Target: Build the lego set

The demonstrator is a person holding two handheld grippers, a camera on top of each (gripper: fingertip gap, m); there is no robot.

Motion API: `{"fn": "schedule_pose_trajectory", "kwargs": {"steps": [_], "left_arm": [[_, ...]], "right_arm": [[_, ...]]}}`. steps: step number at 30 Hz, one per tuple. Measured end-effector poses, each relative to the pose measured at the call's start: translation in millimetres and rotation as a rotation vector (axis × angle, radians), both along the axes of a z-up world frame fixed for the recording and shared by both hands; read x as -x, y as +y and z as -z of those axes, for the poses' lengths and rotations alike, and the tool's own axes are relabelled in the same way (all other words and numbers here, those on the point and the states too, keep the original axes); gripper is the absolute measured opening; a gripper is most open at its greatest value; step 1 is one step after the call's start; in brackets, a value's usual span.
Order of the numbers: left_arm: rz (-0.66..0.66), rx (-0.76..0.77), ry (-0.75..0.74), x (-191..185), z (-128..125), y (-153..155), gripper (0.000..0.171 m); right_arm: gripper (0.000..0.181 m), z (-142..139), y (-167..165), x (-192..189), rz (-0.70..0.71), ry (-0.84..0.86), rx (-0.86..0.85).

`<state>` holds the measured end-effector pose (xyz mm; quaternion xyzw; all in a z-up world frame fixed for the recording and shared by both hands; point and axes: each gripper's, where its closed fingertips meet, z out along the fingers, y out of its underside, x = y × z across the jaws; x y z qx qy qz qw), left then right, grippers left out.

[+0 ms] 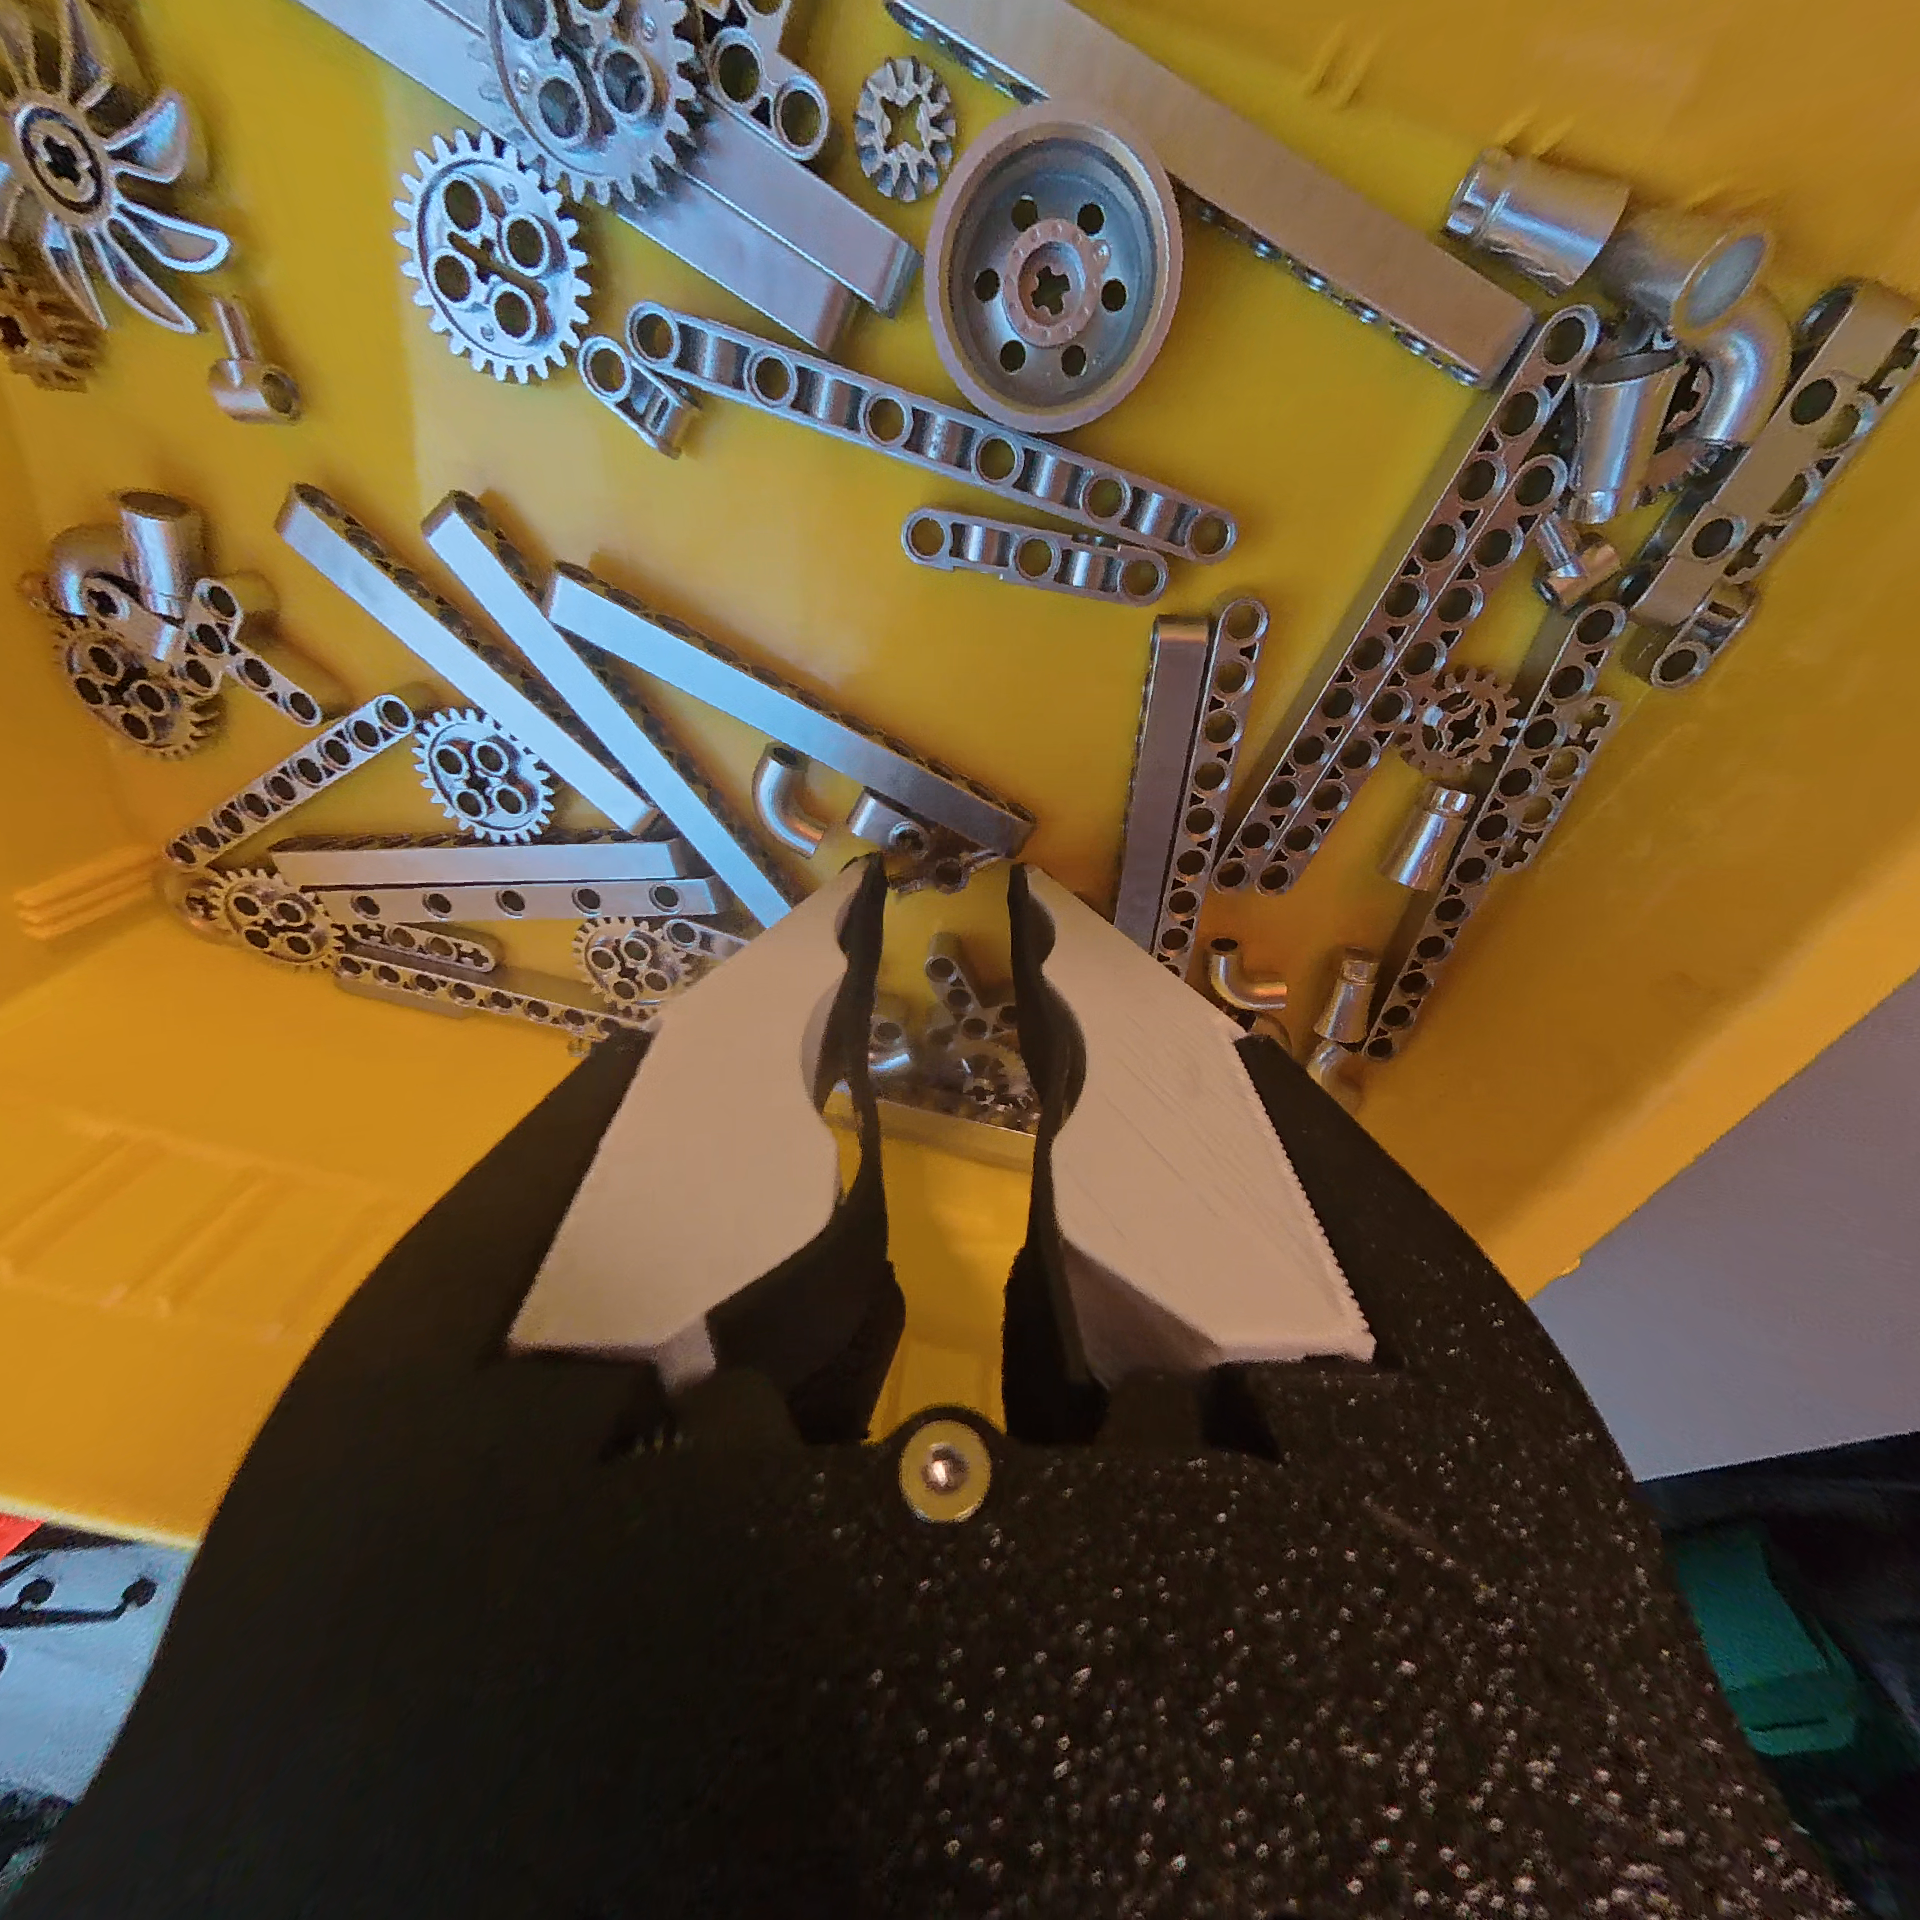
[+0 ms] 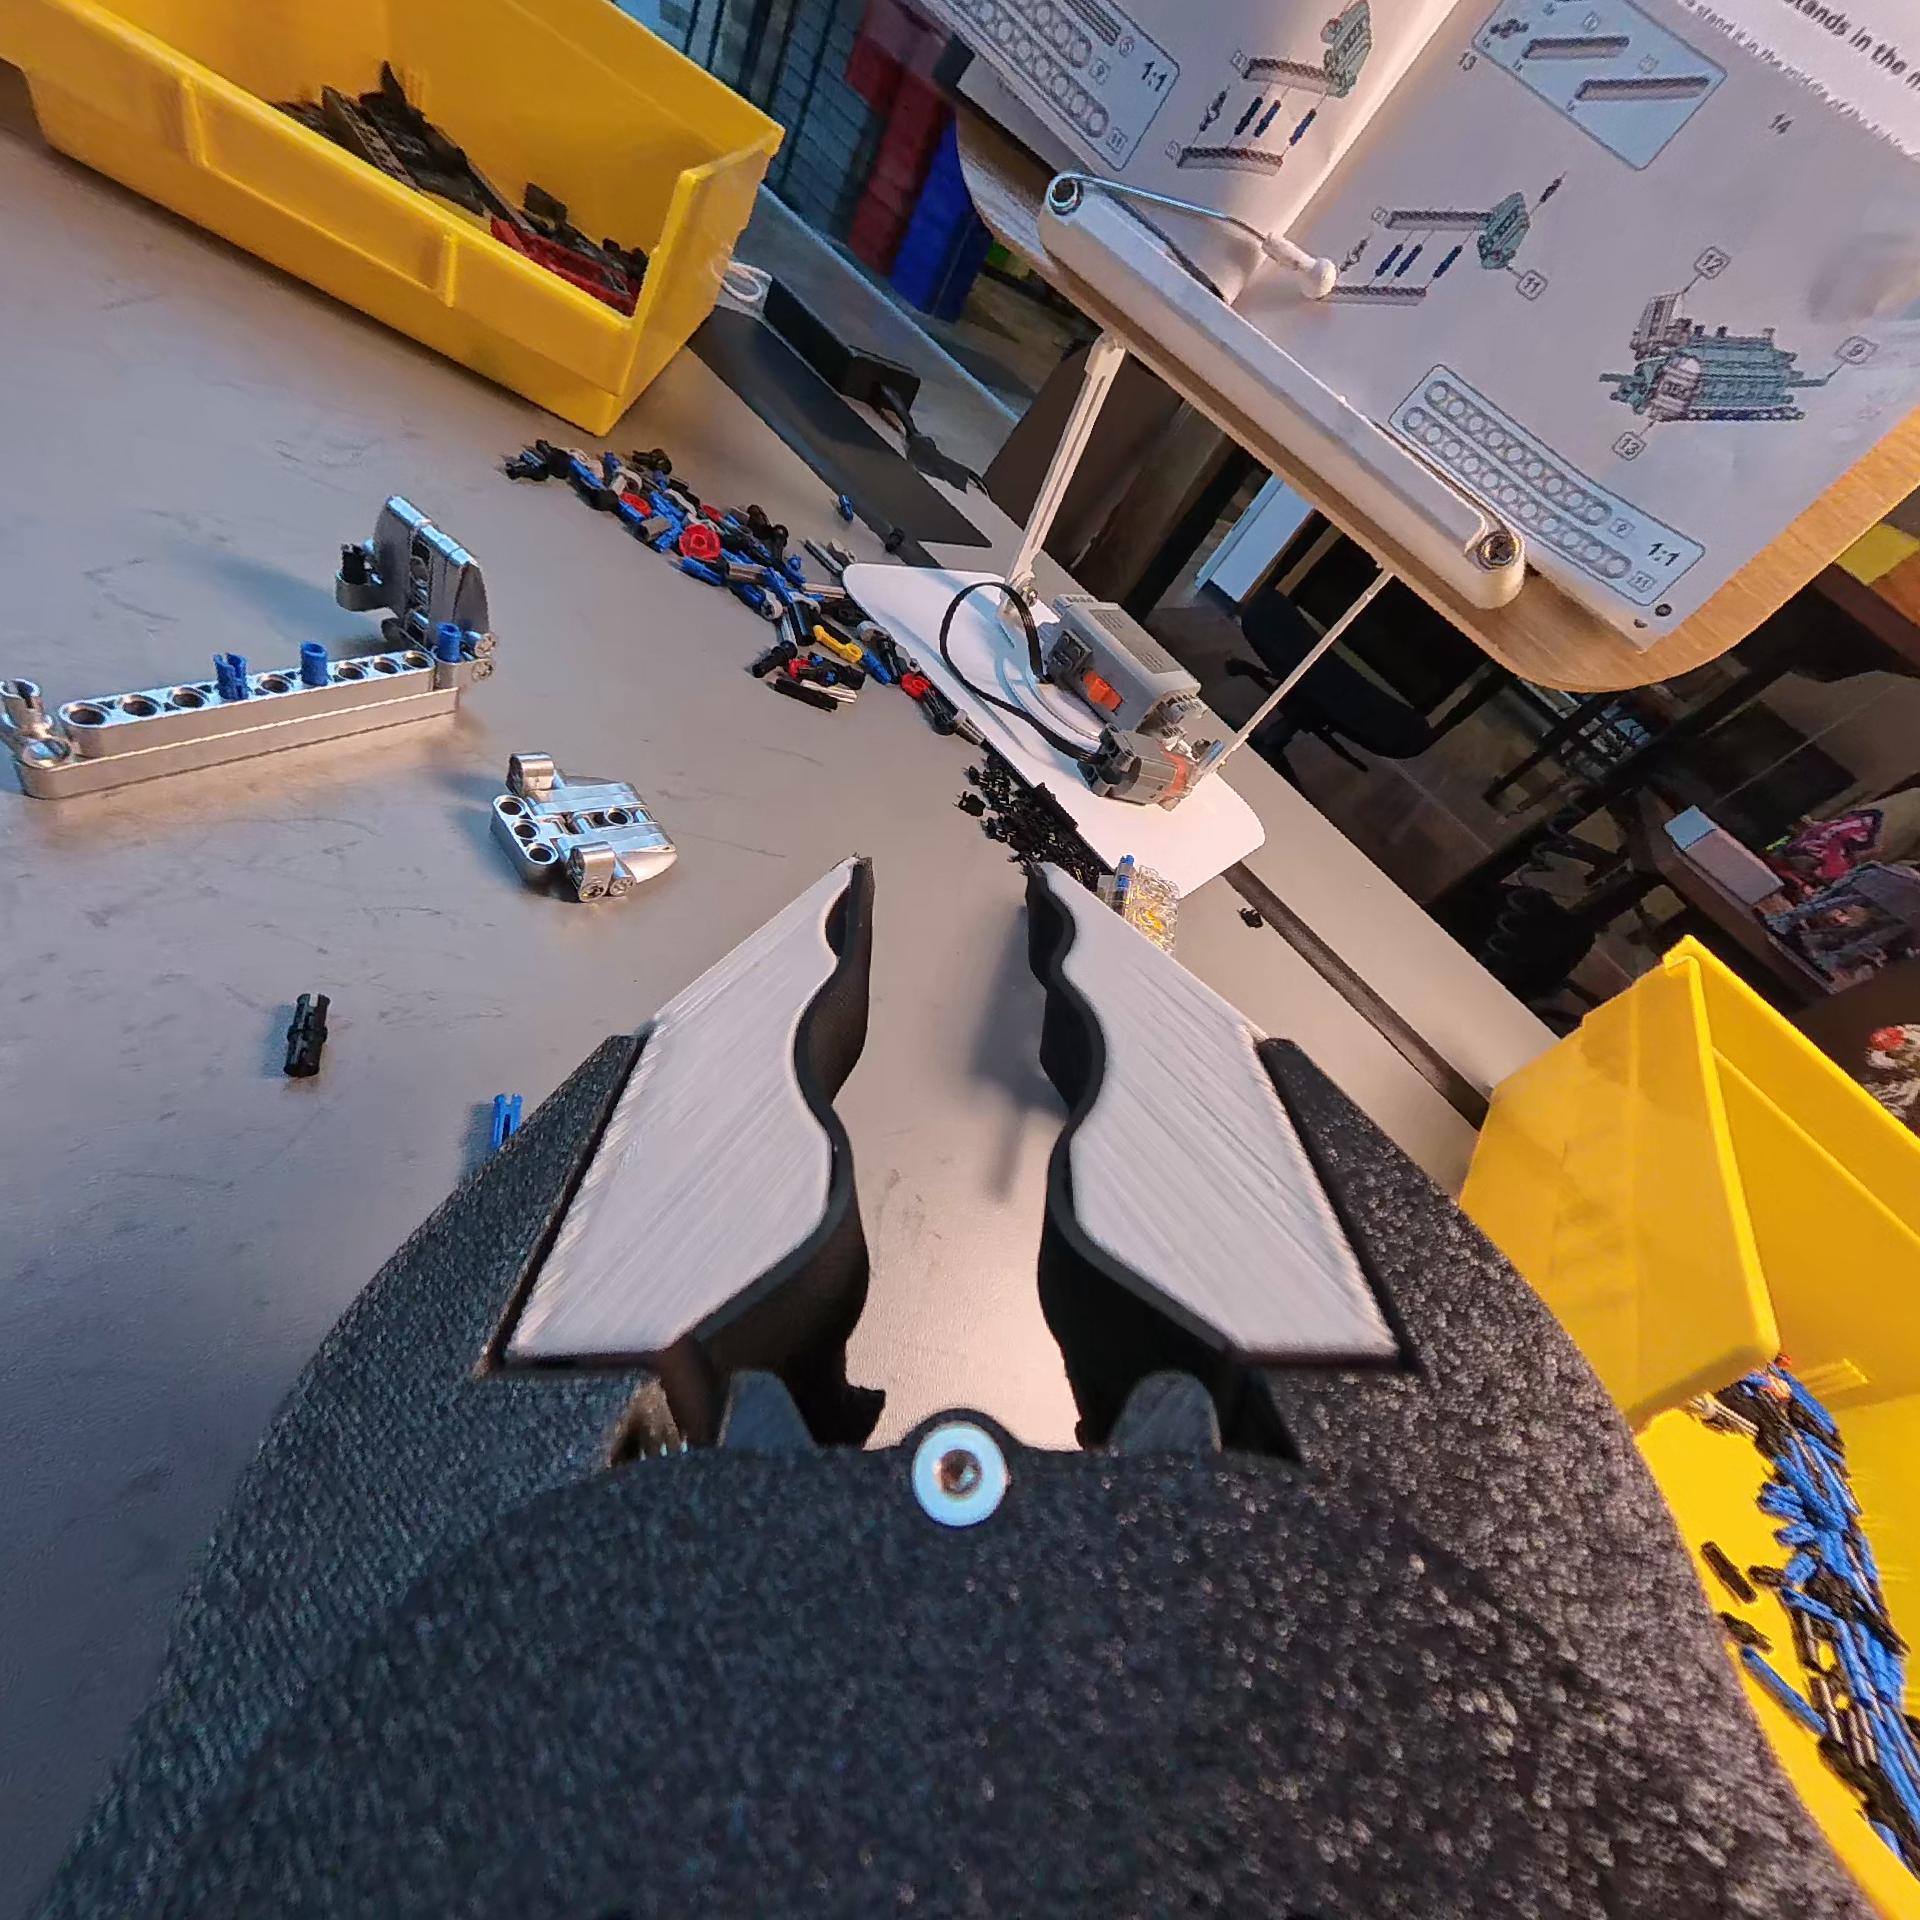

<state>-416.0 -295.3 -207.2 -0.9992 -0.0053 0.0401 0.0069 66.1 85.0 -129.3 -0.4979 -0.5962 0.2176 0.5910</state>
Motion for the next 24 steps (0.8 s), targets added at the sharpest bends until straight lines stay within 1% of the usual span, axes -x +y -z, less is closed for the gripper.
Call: {"fn": "schedule_pose_trajectory", "kwargs": {"steps": [2, 3, 4, 8, 11, 14, 16, 18, 20, 22, 24], "left_arm": [[0.007, -0.01, -0.041, -5, 1, 0, 0.009], [0.011, -0.012, -0.039, -5, 1, 0, 0.008], [0.017, -0.012, -0.032, -5, 1, 0, 0.003], [0.045, -0.004, -0.009, -7, -1, -1, 0.003], [0.039, -0.037, -0.012, -8, -7, 0, 0.003], [0.032, -0.093, -0.001, -8, -21, 3, 0.003], [0.039, -0.171, 0.006, -13, -37, 12, 0.002], [0.069, -0.299, -0.011, -33, -60, 31, 0.003], [0.131, -0.434, -0.04, -70, -82, 57, 0.002], [0.218, -0.535, -0.077, -119, -96, 84, 0.003], [0.316, -0.595, -0.127, -176, -98, 109, 0.003]], "right_arm": [[0.028, 0, 0, 0, -0.001, -0.001, -0.002], [0.028, 0, 0, 0, 0.0, -0.002, -0.003], [0.028, 1, 0, 0, -0.001, -0.003, -0.004], [0.028, 1, -1, 0, -0.005, -0.004, -0.004], [0.027, 0, -1, -1, -0.009, 0.001, -0.006], [0.027, -1, -1, -1, -0.011, 0.008, -0.002], [0.027, -2, -1, -2, -0.01, 0.013, 0.0], [0.027, -3, 0, -3, -0.008, 0.02, 0.003], [0.027, -4, 1, -3, -0.005, 0.027, 0.007], [0.027, -5, 1, -3, -0.002, 0.03, 0.014], [0.028, -5, 2, -3, 0.002, 0.033, 0.018]]}}
